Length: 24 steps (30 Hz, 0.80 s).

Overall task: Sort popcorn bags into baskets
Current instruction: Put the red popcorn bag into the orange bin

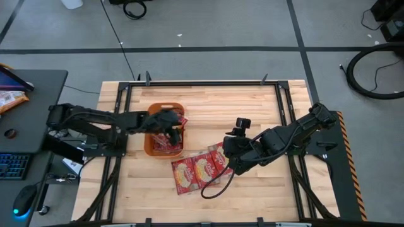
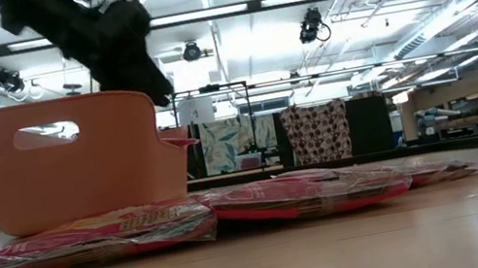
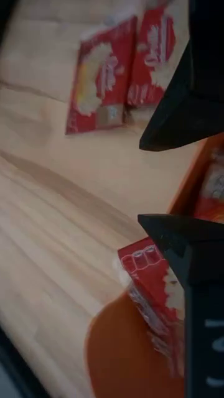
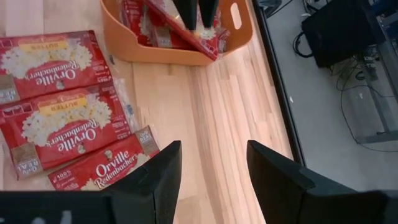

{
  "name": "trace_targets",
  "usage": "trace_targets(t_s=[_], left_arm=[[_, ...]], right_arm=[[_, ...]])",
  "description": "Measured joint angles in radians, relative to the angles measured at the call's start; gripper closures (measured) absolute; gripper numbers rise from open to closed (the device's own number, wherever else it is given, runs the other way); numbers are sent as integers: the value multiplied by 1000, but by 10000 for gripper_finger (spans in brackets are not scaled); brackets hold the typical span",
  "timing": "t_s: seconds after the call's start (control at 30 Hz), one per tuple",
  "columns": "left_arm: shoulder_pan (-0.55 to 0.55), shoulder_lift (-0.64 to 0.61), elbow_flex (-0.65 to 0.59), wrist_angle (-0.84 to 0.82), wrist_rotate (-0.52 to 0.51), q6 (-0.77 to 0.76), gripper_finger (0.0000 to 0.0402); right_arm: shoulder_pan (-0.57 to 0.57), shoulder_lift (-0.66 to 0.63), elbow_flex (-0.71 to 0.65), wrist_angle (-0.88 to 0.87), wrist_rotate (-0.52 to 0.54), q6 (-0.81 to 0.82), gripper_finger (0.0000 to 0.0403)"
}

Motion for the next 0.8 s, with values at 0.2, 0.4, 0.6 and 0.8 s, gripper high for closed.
trace_targets(t_s=[0.2, 0.4, 0.6, 0.8], left_arm=[[115, 104, 18, -25, 73, 93, 221], [227, 132, 18, -128, 83, 83, 221], [297, 132, 18, -198, 30, 35, 221], [273, 74, 18, -195, -4, 37, 221]], right_arm=[[-1, 0, 0, 6, -1, -19, 217], [-1, 0, 0, 8, -3, -23, 217], [-1, 0, 0, 11, -3, -25, 217], [-5, 0, 1, 13, -3, -34, 217]])
